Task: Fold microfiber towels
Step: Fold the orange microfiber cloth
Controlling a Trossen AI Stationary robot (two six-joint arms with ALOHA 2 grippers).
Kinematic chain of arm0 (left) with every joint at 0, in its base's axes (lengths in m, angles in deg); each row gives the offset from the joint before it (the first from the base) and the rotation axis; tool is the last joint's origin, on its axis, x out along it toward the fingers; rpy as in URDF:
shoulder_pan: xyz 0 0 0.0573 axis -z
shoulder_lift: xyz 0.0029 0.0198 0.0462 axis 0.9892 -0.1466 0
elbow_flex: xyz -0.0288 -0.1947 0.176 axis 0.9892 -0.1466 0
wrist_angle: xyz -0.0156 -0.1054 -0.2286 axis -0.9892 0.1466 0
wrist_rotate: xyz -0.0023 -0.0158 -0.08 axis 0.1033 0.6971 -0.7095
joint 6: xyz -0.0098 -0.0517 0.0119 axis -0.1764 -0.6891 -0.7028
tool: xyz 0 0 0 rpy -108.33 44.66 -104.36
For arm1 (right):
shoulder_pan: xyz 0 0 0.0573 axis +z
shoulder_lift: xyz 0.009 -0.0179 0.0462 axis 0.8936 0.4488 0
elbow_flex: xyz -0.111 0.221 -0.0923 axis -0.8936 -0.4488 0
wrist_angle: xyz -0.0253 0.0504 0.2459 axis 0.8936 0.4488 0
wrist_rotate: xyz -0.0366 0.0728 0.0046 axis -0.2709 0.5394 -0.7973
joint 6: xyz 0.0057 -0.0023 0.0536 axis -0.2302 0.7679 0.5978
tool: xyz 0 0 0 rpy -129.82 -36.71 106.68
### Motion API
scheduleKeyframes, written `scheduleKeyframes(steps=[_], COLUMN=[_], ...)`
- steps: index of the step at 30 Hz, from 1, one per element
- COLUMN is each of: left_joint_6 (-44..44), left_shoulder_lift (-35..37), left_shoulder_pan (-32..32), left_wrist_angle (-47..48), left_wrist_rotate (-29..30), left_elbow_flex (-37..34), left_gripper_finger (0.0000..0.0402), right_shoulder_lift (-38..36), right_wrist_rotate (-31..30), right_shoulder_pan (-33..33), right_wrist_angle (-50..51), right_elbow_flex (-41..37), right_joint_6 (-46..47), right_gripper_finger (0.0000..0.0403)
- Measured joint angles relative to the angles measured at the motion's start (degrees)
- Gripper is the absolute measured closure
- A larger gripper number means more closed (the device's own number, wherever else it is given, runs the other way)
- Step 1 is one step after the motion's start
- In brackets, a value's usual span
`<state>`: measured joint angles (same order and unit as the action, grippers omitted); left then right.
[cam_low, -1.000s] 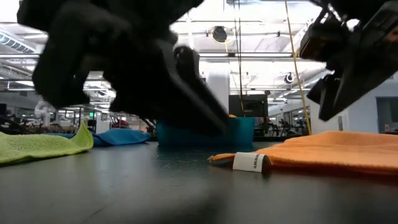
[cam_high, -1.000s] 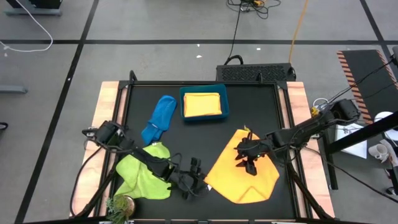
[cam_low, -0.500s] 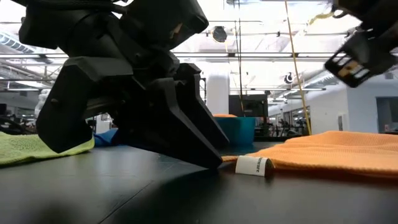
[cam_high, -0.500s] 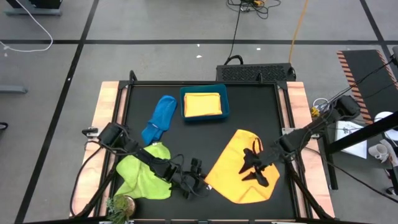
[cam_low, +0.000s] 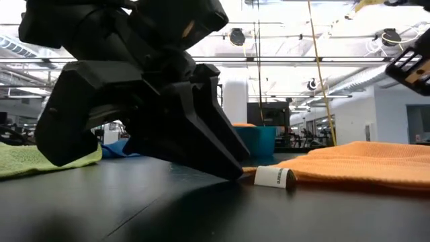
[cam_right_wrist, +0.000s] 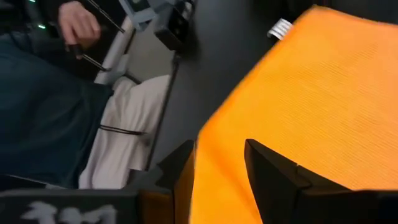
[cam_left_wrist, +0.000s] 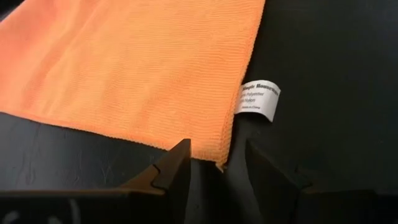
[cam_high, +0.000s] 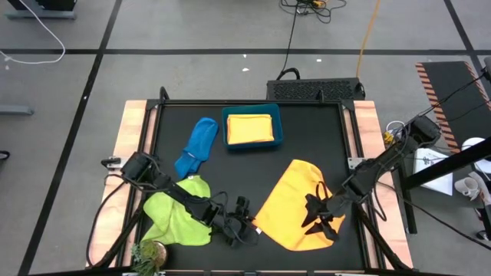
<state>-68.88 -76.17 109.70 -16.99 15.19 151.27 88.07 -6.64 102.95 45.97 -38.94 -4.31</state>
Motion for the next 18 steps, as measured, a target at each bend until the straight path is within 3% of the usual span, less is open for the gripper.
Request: scheduleKeyframes(steps=[6,14,18], left_joint_6=[0.03,0.63,1.80], left_shoulder_lift=[-1.81,-4.32,-4.42], left_shoulder_pan=[-0.35,-0.84,-0.83], left_wrist_angle=[-1.73,-5.44,-5.24], left_wrist_rotate=[0.24,-0.31,-0.66], left_elbow_flex=[0.17,0.28,0.24], left_gripper_finger=[0.0248,0.0249,0.0275], right_shoulder_lift=[0.79,9.26,12.07], right_wrist_rotate=[-0.56,-1.20,-0.85], right_shoulder_pan=[3.02,5.92,6.65], right_wrist_angle=[-1.94,-5.64,-5.67], right_elbow_flex=[0.04,0.07,0.39], right_joint_6=[-0.24,2.82,3.81], right_gripper_finger=[0.0271,0.0271,0.0267])
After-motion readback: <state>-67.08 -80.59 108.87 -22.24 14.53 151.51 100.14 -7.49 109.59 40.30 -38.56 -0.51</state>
